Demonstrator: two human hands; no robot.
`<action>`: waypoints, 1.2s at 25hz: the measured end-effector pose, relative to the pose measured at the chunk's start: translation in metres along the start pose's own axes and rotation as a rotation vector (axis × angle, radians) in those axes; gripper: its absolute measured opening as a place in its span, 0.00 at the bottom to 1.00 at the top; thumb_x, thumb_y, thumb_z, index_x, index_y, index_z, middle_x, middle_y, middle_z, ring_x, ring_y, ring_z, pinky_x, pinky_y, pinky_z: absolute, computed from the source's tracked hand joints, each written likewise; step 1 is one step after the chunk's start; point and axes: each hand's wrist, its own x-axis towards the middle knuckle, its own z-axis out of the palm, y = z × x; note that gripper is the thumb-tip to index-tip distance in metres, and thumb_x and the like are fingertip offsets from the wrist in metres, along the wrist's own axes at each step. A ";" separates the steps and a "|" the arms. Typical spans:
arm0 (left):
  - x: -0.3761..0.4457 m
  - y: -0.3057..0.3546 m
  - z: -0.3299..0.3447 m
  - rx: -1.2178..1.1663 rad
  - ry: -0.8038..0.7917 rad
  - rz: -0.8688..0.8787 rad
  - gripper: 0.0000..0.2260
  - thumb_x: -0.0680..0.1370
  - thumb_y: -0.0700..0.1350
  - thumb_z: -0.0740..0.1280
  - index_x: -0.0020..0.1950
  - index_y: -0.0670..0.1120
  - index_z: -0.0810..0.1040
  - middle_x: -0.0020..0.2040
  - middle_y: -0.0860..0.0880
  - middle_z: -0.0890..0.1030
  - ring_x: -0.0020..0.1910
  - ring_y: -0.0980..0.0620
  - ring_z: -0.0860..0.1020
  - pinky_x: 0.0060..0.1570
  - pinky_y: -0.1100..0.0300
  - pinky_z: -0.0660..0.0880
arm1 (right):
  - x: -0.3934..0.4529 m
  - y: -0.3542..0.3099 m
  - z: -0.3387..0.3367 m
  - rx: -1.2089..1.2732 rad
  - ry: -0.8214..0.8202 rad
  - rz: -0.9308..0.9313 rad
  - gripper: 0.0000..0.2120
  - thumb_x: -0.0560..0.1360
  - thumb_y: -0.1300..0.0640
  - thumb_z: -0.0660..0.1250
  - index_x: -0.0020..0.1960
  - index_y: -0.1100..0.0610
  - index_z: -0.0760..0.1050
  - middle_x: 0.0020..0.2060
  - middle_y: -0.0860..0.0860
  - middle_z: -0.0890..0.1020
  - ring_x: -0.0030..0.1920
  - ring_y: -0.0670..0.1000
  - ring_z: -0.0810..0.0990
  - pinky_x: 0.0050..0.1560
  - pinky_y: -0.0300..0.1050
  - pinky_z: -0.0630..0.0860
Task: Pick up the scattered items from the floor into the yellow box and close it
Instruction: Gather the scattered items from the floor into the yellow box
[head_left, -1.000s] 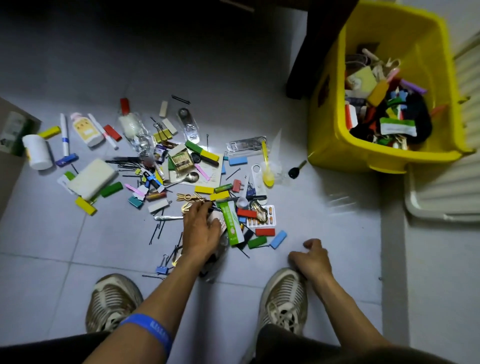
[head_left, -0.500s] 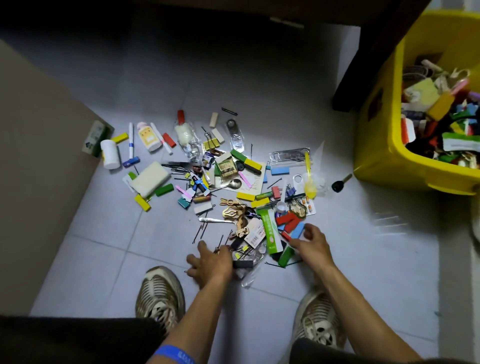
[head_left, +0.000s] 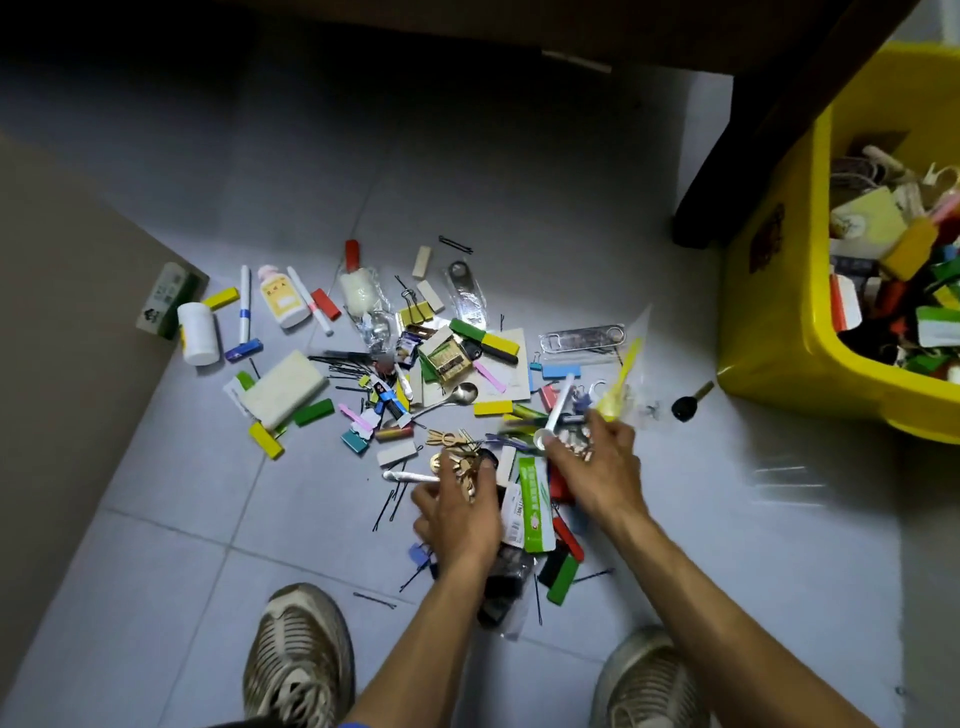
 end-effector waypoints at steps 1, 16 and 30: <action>0.000 0.009 0.006 -0.023 -0.033 0.035 0.30 0.76 0.69 0.58 0.76 0.66 0.54 0.76 0.52 0.55 0.73 0.41 0.56 0.69 0.41 0.63 | -0.005 -0.006 0.013 -0.001 -0.006 -0.042 0.33 0.72 0.32 0.63 0.72 0.46 0.65 0.68 0.52 0.65 0.66 0.60 0.69 0.68 0.53 0.68; -0.019 0.032 0.025 -0.562 -0.051 0.228 0.04 0.81 0.47 0.64 0.53 0.56 0.76 0.52 0.53 0.82 0.51 0.58 0.80 0.50 0.63 0.75 | -0.038 -0.016 0.036 1.005 0.033 0.095 0.06 0.76 0.64 0.69 0.49 0.55 0.78 0.43 0.51 0.82 0.47 0.51 0.81 0.44 0.37 0.78; -0.147 0.137 0.019 -0.598 -0.161 0.632 0.04 0.81 0.49 0.64 0.52 0.59 0.75 0.47 0.55 0.82 0.46 0.57 0.81 0.40 0.66 0.76 | -0.092 -0.041 -0.115 1.064 0.275 -0.251 0.08 0.75 0.61 0.71 0.50 0.49 0.80 0.45 0.45 0.84 0.49 0.46 0.82 0.46 0.39 0.79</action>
